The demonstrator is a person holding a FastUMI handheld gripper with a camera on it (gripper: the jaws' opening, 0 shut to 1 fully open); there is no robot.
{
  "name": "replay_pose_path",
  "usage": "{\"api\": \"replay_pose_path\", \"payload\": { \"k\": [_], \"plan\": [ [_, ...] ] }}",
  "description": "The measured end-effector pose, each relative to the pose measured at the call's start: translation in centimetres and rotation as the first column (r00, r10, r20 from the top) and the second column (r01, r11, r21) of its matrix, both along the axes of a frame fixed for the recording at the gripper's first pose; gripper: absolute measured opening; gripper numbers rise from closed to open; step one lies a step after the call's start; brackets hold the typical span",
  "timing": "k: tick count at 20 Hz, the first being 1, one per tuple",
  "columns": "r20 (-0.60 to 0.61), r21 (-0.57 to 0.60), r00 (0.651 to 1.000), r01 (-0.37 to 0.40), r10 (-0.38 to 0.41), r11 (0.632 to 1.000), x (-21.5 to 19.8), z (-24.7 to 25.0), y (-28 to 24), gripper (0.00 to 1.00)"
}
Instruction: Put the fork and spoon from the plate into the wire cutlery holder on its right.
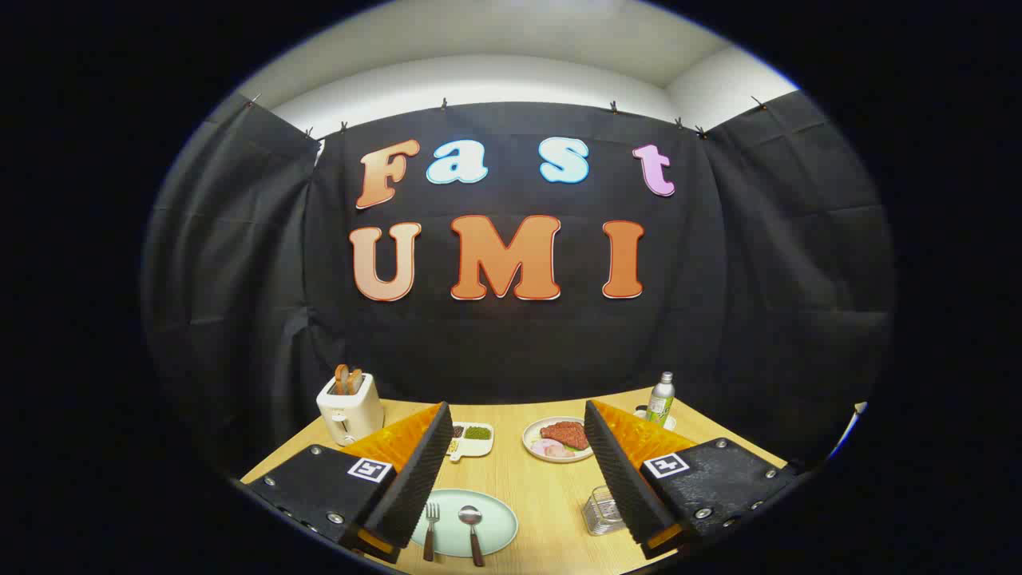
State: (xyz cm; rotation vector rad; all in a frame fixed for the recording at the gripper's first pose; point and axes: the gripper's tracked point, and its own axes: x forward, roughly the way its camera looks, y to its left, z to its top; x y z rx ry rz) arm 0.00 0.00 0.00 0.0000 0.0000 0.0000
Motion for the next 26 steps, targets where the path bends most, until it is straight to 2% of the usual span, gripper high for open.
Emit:
{"api": "replay_pose_path", "payload": {
  "k": [6,15,19,26],
  "plan": [
    [-0.071,0.012,0.996,-0.057,0.058,0.998,0.8,-1.5,1.3,0.99],
    [-0.115,0.013,0.988,-0.098,0.099,0.995,1.2,-3.6,1.5,0.99],
    [-0.186,0.022,0.975,-0.119,0.121,0.993,1.8,-7.3,1.9,0.99],
    [-0.348,0.003,0.921,-0.183,0.173,0.983,3.3,-17.2,3.8,0.99]
  ]
}}
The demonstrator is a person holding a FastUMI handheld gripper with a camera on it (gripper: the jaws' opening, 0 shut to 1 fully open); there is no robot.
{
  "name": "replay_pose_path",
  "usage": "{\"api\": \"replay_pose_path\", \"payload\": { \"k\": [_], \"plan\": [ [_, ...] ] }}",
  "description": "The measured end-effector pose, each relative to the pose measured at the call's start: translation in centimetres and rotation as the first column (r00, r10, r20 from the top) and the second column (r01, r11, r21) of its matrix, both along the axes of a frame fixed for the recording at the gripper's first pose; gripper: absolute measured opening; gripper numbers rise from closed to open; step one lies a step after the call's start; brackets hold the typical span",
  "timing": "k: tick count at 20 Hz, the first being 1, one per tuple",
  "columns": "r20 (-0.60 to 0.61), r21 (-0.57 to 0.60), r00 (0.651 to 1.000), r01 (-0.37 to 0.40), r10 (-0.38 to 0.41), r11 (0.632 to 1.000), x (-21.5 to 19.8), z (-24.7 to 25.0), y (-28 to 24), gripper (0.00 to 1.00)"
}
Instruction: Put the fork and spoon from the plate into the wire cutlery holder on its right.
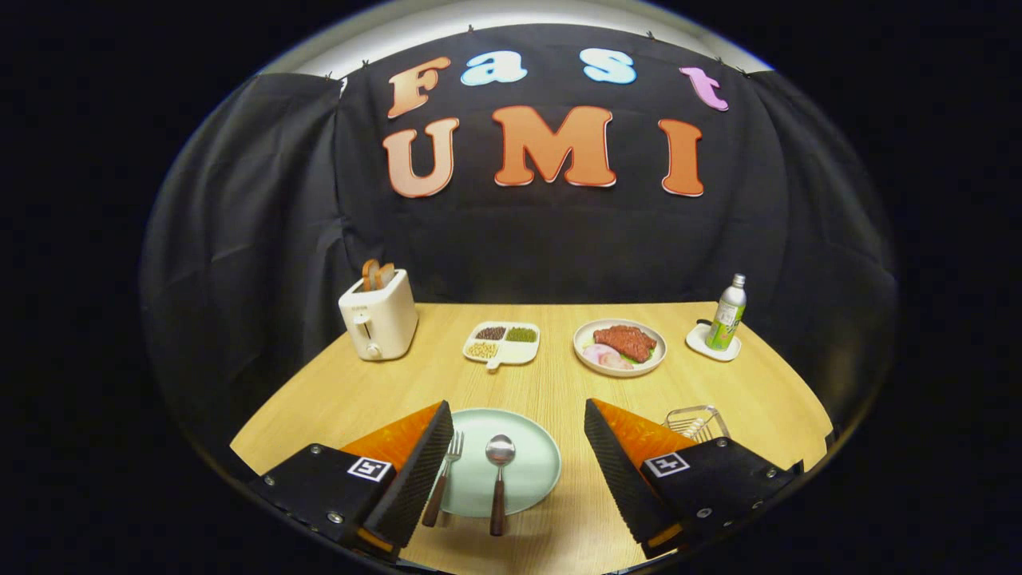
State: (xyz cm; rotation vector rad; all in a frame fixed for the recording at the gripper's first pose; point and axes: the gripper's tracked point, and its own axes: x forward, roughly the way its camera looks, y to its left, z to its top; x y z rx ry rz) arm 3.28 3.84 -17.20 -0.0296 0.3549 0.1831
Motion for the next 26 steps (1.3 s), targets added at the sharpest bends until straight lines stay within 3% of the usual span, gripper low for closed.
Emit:
{"api": "replay_pose_path", "payload": {
  "k": [7,13,18,20,26],
  "plan": [
    [-0.164,-0.041,0.985,-0.055,0.048,0.998,0.8,-9.8,1.1,0.95],
    [-0.264,-0.103,0.962,-0.105,0.075,0.989,0.1,-14.6,1.7,0.64],
    [-0.311,-0.120,0.948,-0.113,0.071,0.986,-0.3,-16.3,1.8,0.25],
    [-0.314,-0.118,0.947,-0.109,0.067,0.987,-0.1,-16.3,1.8,0.14],
    [-0.349,-0.048,0.935,-0.078,0.056,0.996,-0.2,-14.1,1.4,0.06]
  ]
}}
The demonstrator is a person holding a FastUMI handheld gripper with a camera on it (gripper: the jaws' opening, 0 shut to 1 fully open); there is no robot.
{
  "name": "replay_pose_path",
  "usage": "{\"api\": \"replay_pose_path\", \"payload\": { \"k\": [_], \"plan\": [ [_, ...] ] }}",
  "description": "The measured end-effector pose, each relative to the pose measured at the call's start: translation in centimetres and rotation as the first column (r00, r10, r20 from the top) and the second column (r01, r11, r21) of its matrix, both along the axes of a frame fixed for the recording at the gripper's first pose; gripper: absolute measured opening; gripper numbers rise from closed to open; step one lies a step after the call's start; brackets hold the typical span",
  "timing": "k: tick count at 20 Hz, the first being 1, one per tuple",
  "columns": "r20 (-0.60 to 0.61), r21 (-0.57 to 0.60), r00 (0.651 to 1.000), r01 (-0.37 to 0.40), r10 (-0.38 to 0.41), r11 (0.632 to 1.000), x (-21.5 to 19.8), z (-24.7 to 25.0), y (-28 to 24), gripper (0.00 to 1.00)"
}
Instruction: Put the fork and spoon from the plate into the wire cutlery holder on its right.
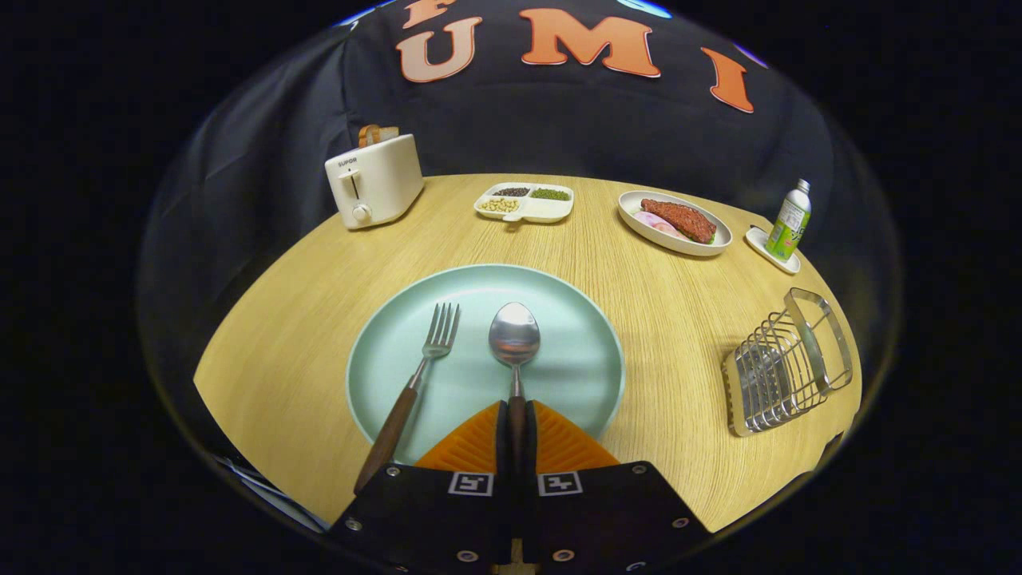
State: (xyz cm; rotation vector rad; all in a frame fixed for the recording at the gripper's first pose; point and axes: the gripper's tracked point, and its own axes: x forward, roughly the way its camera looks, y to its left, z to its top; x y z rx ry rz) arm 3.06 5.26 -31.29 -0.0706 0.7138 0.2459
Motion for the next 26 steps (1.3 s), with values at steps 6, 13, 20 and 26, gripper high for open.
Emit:
{"api": "replay_pose_path", "payload": {
  "k": [6,13,20,26],
  "plan": [
    [-0.013,0.000,1.000,-0.004,0.004,1.000,-0.5,8.7,-4.6,0.06],
    [-0.147,-0.129,0.989,-0.015,-0.004,0.992,-2.6,14.8,-14.0,0.06],
    [-0.354,-0.219,0.934,-0.032,-0.049,0.975,-3.6,13.3,-20.0,0.06],
    [-0.488,-0.249,0.872,-0.090,-0.045,0.964,-2.5,10.9,-21.4,0.06]
  ]
}}
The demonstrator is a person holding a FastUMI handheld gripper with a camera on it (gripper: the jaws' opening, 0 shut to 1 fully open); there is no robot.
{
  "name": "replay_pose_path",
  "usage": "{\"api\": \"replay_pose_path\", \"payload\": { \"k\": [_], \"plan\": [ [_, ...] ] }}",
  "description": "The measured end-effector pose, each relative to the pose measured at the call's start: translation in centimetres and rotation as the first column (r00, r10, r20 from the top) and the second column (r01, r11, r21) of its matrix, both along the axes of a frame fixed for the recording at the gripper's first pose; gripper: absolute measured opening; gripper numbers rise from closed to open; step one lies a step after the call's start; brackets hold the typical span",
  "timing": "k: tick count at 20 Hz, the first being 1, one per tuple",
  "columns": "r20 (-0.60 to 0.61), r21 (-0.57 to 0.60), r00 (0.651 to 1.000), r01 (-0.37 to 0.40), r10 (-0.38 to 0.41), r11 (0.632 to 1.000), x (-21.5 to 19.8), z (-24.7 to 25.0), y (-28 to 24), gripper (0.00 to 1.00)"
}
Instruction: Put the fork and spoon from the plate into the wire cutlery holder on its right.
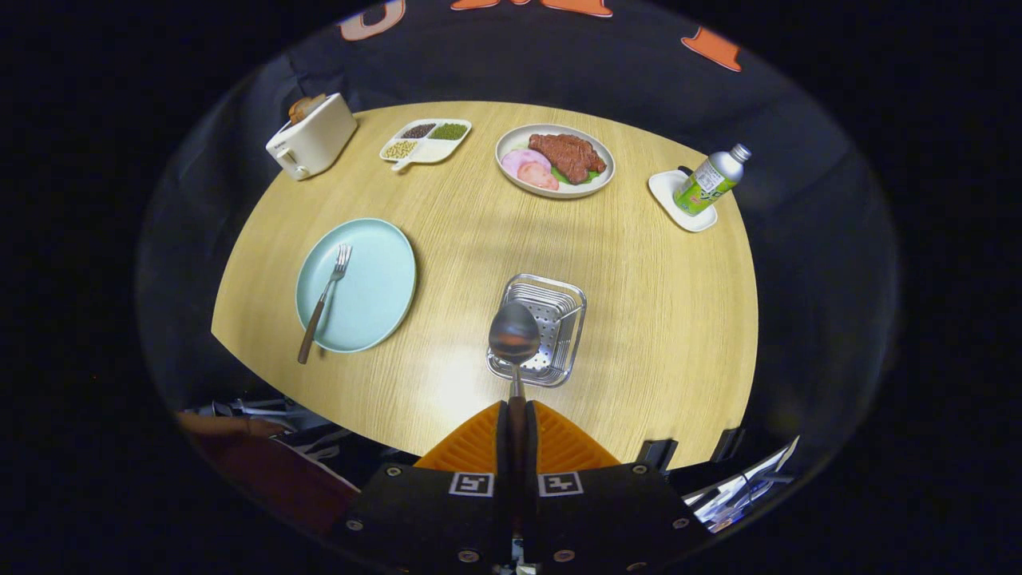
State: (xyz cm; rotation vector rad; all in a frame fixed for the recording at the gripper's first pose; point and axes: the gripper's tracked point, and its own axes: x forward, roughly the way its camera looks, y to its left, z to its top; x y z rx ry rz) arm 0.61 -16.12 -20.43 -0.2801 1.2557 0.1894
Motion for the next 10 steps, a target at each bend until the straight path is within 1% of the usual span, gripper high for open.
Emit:
{"api": "replay_pose_path", "payload": {
  "k": [2,5,10],
  "plan": [
    [-0.042,-0.021,0.999,-0.008,0.008,1.000,0.7,-0.9,-0.2,0.06],
    [-0.089,-0.052,0.995,-0.048,0.043,0.997,1.5,-1.6,-0.5,0.06],
    [-0.146,-0.059,0.986,-0.085,0.075,0.995,2.8,-3.0,-0.3,0.06]
  ]
}}
